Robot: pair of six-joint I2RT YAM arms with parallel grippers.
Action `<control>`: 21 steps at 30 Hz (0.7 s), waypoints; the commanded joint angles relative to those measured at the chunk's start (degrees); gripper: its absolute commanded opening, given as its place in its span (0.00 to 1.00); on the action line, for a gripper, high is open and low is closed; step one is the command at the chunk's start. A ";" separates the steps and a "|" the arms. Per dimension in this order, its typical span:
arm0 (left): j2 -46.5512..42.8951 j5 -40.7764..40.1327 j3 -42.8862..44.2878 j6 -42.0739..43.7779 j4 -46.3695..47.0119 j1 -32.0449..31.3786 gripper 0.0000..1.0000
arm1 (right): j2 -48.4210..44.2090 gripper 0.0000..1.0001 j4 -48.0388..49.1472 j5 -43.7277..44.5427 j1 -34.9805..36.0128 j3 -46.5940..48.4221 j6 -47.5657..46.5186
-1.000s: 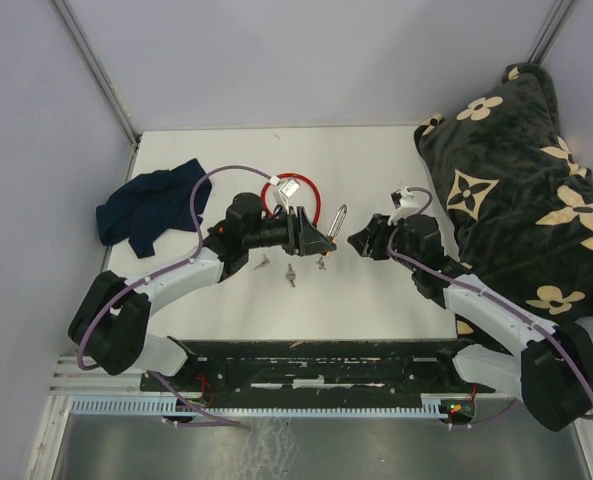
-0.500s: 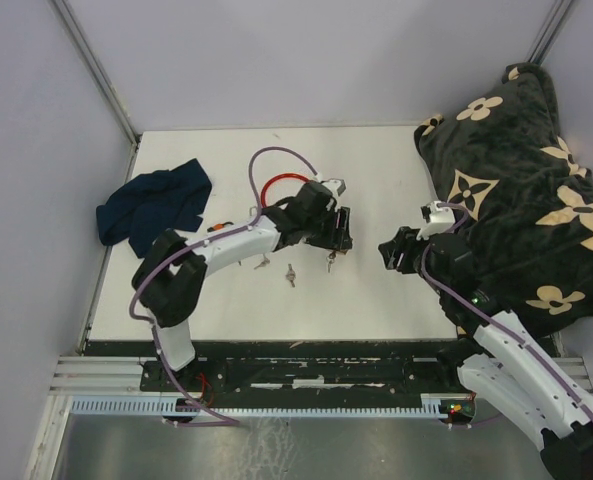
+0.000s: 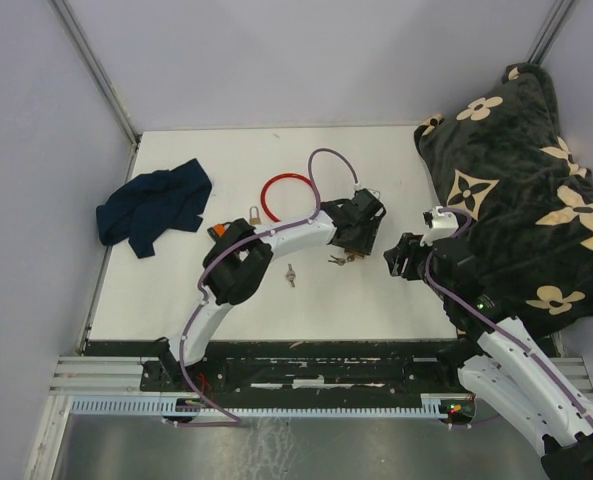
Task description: Unlock with the key
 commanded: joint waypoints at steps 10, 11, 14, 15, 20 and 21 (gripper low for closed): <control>1.85 -2.22 13.15 -7.07 -2.81 -2.70 0.75 | -0.26 0.65 -0.51 -0.26 -0.03 2.55 -1.52; 0.55 -3.33 12.28 -7.16 -2.77 -2.62 0.77 | -0.08 0.65 -0.38 -0.87 -0.03 2.63 -1.55; -3.36 -6.38 8.90 -7.14 -2.73 -2.03 0.82 | 0.72 0.67 -0.15 -2.80 -0.07 3.09 -1.86; -4.67 -6.59 7.73 -7.37 -2.73 -1.53 0.83 | 1.04 0.68 -0.08 -3.40 -0.06 3.41 -1.87; -14.21 -7.64 -1.90 -8.78 -2.55 2.11 0.85 | 2.99 0.70 0.64 -6.15 -0.03 4.48 -2.13; -16.25 -7.87 -4.42 -8.92 -2.31 2.93 0.85 | 3.53 0.71 0.97 -6.62 -0.08 4.48 -1.95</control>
